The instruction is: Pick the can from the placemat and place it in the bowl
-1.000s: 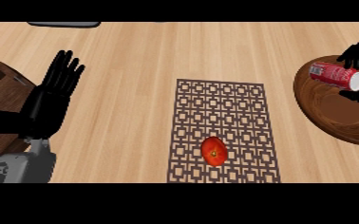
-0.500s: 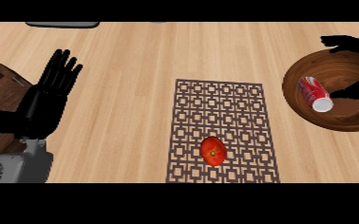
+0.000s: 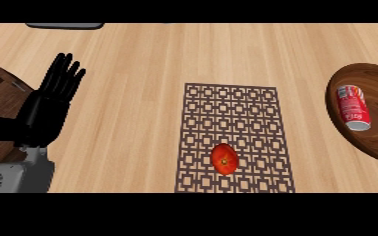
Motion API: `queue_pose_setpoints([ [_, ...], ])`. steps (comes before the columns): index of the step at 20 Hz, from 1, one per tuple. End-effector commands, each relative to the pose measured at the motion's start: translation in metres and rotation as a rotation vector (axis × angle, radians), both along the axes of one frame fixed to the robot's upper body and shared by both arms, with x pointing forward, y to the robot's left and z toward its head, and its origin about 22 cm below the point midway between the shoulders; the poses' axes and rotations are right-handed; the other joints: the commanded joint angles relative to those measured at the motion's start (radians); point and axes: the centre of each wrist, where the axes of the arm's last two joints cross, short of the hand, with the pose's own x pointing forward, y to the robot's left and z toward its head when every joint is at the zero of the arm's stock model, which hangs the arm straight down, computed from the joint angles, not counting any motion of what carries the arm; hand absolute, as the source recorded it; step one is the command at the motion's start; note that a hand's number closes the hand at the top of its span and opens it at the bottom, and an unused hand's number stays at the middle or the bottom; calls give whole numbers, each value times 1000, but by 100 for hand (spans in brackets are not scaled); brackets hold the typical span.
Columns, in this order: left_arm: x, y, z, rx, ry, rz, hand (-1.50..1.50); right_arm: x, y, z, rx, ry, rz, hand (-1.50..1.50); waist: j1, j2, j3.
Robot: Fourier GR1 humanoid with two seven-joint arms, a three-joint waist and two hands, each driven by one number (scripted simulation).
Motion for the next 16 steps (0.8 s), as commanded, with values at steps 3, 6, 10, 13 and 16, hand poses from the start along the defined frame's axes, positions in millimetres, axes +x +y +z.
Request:
queue_pose_setpoints([
  [3, 3, -9, 14, -13, -24, -18, 0, -47, -56, 26, 84, -24, -92, -150, 7, 6, 4],
  [6, -3, -1, 0, 8, -7, -16, 0, -62, -69, 24, 108, -10, -108, -150, 15, 12, 6],
  [10, -1, -1, 5, 1, -19, 6, 0, -87, -88, 31, 104, 9, -136, -150, 10, 15, 9],
  [13, -3, 7, 5, -8, -15, -3, 0, -100, -97, 32, 95, 12, -112, -150, 5, 14, 11],
  [16, 0, -4, 2, -18, -21, 10, 0, -109, -102, 33, 111, 40, -90, -150, -10, 14, 13],
])
